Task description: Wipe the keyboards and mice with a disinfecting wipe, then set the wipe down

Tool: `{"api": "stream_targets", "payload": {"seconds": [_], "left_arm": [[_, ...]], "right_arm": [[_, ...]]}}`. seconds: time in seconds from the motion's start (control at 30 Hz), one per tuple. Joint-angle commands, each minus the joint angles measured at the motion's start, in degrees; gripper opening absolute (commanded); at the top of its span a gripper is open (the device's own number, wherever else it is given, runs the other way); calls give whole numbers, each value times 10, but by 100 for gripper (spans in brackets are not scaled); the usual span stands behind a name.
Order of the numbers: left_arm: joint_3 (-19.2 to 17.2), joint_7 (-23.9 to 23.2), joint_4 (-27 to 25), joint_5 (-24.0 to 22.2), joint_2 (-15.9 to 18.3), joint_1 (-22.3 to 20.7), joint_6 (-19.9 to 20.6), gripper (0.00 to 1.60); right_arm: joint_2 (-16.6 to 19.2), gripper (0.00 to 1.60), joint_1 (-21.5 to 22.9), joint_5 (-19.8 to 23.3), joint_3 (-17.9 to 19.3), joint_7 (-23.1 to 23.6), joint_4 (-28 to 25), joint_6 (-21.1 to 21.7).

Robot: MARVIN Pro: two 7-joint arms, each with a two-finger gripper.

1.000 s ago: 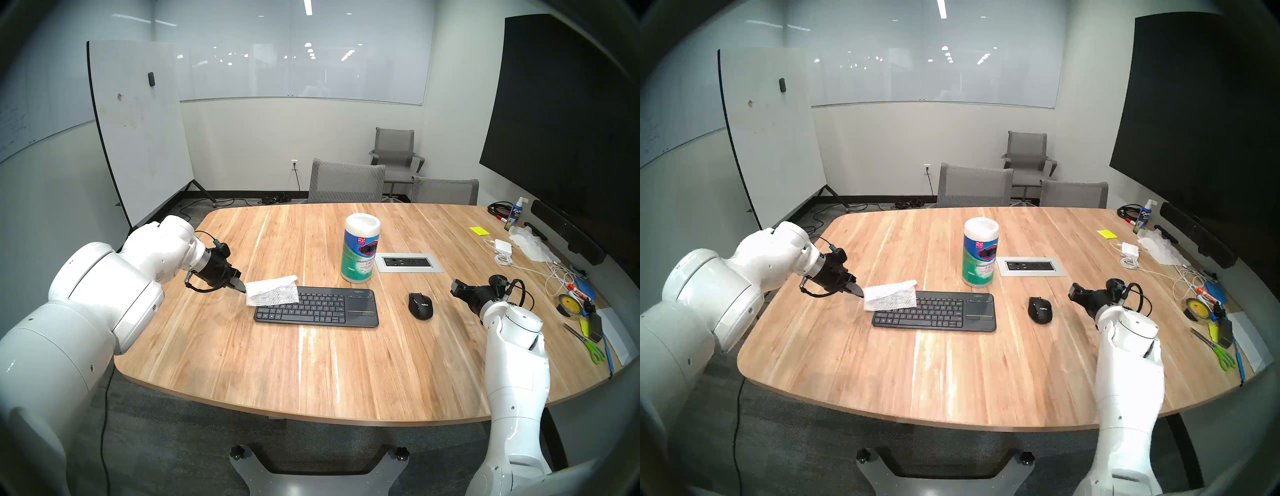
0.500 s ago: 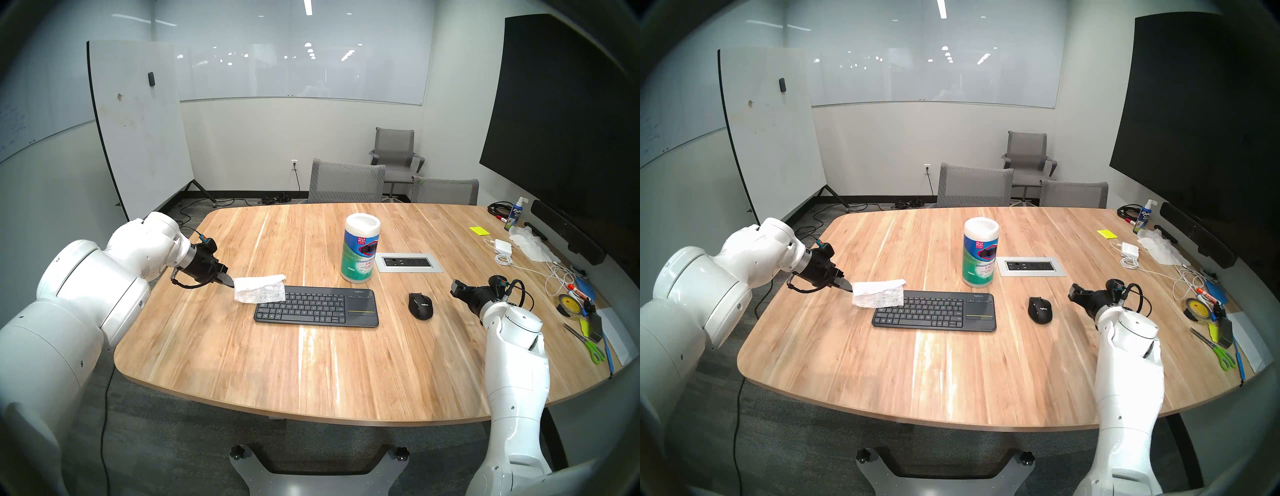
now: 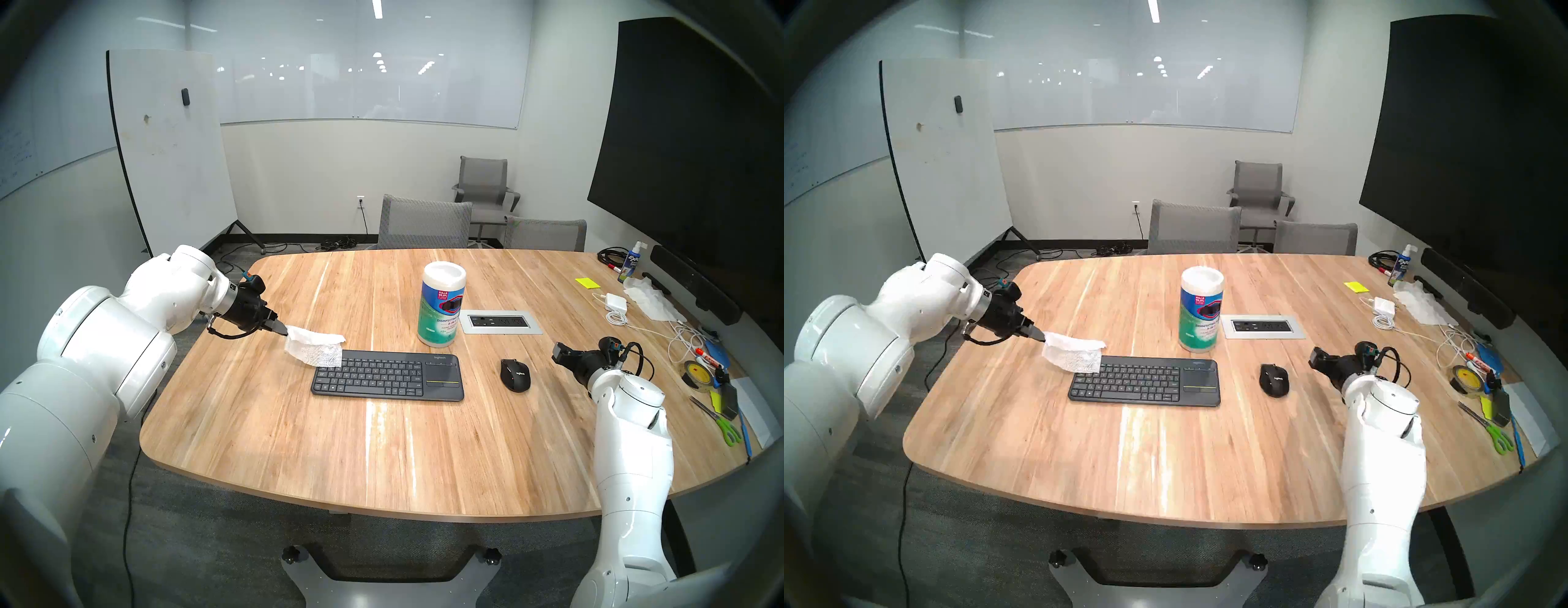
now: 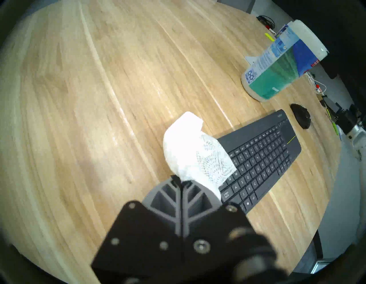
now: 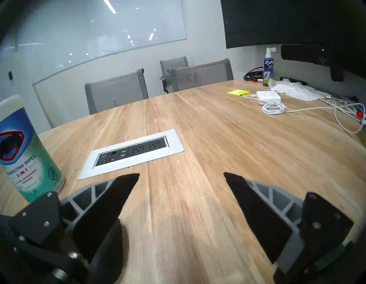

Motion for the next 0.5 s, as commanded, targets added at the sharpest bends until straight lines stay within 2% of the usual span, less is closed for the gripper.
{"api": "stream_targets", "payload": {"seconds": [0.0,0.47], "left_arm": [[-1,-19,-31,-1,-8,-29,-24,0],[-5,-61,-97,-5,-32,-49,-74,0]], "right_arm": [[4,160,12,1,-1,1,-12,-4],[4,160,14,1,-1,1,-13,-4]]}}
